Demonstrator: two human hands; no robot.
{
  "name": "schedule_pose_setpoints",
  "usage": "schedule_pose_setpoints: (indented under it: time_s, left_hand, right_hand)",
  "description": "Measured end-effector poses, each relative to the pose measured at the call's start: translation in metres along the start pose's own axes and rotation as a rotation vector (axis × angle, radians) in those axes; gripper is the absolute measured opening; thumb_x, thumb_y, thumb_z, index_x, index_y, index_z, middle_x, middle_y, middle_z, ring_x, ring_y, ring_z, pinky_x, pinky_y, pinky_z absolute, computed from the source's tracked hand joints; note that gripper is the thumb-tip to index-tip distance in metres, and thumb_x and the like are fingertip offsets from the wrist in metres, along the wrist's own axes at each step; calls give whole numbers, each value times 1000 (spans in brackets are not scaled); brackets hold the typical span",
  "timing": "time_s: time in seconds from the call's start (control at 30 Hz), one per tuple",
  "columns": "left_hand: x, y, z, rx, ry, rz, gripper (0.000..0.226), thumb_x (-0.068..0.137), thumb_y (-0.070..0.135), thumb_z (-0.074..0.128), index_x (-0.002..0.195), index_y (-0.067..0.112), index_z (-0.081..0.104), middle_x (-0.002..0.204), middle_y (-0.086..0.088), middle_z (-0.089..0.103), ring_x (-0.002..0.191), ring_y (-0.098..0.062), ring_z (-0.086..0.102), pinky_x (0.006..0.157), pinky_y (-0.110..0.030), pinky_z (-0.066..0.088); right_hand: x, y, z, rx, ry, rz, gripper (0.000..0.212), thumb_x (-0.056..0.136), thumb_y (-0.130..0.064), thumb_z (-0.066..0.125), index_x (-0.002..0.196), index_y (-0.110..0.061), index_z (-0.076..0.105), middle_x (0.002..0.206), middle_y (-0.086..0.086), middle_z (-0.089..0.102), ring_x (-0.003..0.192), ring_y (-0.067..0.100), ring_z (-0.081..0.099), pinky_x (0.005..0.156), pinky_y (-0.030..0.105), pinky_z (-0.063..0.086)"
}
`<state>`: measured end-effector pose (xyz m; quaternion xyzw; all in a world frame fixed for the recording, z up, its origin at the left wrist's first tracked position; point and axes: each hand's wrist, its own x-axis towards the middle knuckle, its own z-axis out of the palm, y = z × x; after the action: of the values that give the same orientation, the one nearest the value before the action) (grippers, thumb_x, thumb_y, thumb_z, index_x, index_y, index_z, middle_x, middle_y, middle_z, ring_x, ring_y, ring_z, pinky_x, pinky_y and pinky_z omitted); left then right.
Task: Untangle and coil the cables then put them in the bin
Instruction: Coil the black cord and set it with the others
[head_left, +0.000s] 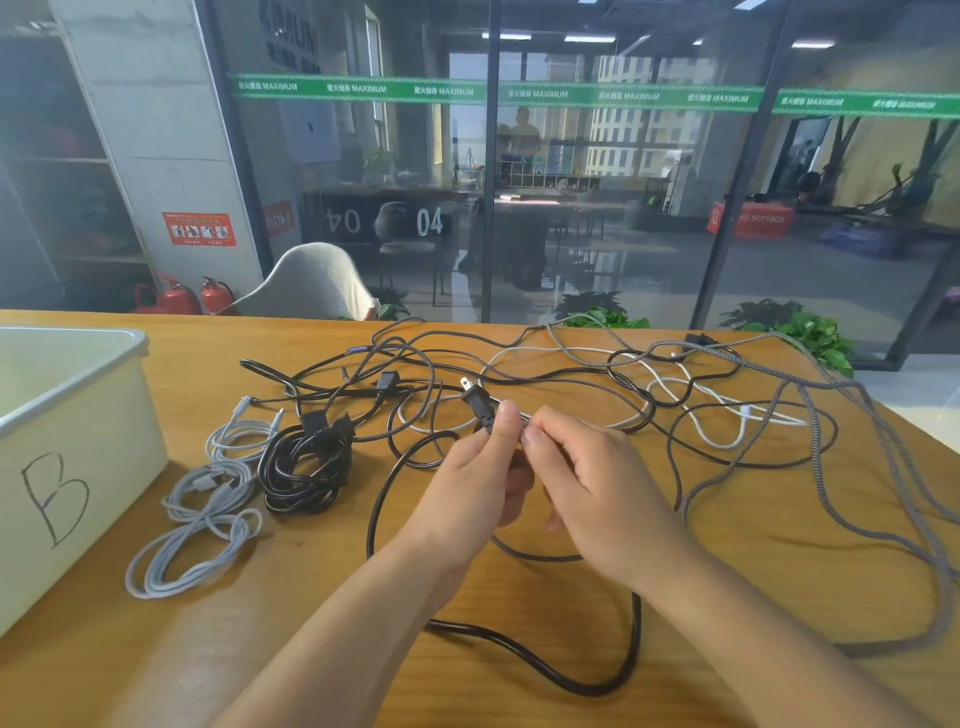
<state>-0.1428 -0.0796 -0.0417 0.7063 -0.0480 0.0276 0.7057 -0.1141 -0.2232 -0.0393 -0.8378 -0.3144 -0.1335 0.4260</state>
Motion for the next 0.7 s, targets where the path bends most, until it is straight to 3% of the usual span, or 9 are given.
schedule_pose_setpoints:
  time_s: [0.1, 0.17, 0.27, 0.37, 0.47, 0.63, 0.7]
  left_hand:
    - [2, 0, -2, -28, 43, 15, 50, 110, 46, 38, 81, 12, 60, 66, 0, 28, 67, -23, 21, 62, -39, 20]
    - [4, 1, -6, -57, 95, 21, 52, 111, 39, 38, 82, 11, 72, 58, 4, 38, 60, -18, 29, 57, -33, 24]
    - [6, 3, -14, -123, 158, 18, 52, 110, 37, 38, 89, 15, 80, 60, -2, 46, 55, -24, 44, 57, -34, 34]
    - [8, 6, -19, -297, 193, -17, 47, 109, 36, 43, 80, 13, 71, 64, 1, 36, 51, -16, 34, 48, -27, 33]
    - [7, 9, -16, -402, 109, -30, 39, 109, 35, 43, 74, 19, 52, 66, 2, 37, 57, -15, 29, 56, -28, 27]
    - [2, 17, -11, -612, -12, -34, 38, 109, 35, 43, 75, 18, 43, 65, 1, 35, 51, -17, 36, 55, -28, 35]
    - [-1, 22, -13, -632, -67, -37, 40, 109, 36, 40, 73, 21, 42, 62, 5, 25, 45, -11, 26, 49, -25, 27]
  right_hand:
    - [-1, -3, 1, -36, -25, -43, 31, 111, -32, 42, 87, -27, 61, 74, -17, 61, 72, 14, 59, 60, 38, 53]
    - [-2, -4, 1, 15, -84, -42, 35, 111, -28, 42, 81, -34, 57, 64, -18, 56, 59, 12, 50, 56, 34, 42]
    - [-2, -5, 1, 250, -311, 87, 36, 111, -28, 40, 80, -25, 57, 58, -10, 43, 51, 10, 38, 53, 33, 37]
    - [-1, -8, -3, 523, -628, 233, 34, 113, -26, 35, 90, -15, 58, 64, -4, 35, 51, 13, 28, 49, 29, 40]
    - [0, -8, -11, 584, -823, 312, 37, 114, -33, 33, 92, -15, 57, 65, -5, 34, 52, 13, 25, 51, 25, 42]
    - [1, 1, -9, 578, -893, 355, 49, 108, -51, 37, 76, -17, 52, 61, -5, 27, 52, 14, 22, 57, 26, 46]
    - [3, 7, -9, 572, -860, 352, 49, 106, -51, 42, 70, -19, 46, 61, -3, 22, 52, 16, 20, 59, 26, 47]
